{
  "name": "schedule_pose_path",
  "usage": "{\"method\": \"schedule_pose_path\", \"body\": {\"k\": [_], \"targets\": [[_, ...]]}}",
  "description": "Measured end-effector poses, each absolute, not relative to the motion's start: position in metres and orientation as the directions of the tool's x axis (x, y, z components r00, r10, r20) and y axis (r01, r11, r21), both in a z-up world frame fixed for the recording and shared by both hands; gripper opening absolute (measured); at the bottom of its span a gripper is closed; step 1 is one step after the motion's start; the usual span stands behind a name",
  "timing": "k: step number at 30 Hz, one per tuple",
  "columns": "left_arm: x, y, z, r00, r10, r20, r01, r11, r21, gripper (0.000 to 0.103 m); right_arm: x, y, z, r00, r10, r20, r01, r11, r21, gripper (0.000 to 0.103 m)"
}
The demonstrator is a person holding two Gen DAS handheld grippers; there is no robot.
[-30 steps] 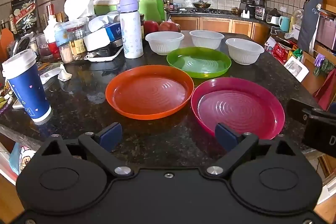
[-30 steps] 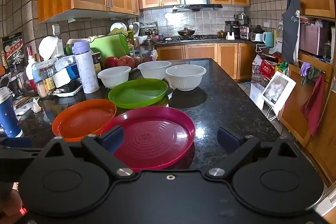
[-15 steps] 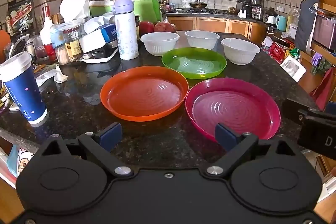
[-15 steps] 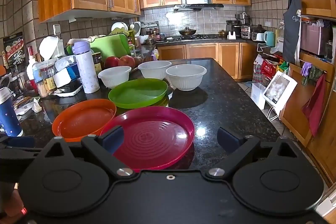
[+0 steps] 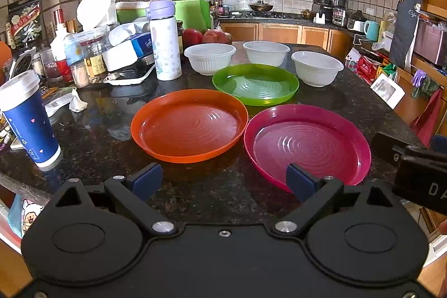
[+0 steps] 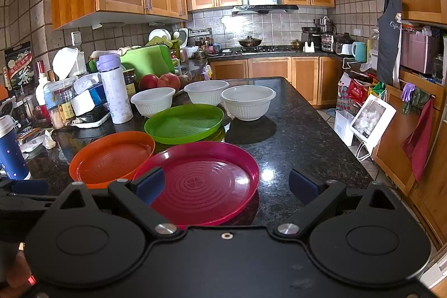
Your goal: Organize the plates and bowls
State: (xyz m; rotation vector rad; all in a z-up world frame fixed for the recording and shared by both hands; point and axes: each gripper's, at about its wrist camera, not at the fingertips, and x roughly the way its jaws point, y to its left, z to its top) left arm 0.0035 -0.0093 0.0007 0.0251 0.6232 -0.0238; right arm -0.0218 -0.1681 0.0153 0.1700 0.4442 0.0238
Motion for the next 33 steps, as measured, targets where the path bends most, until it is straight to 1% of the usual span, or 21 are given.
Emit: {"method": "schedule_pose_path", "body": {"k": [33], "targets": [[0.0007, -0.0083, 0.0031, 0.811, -0.021, -0.584, 0.034, 0.999, 0.012, 0.095, -0.0290, -0.1664, 0.0194, 0.909, 0.071, -0.411, -0.006, 0.988, 0.157, 0.100]]}}
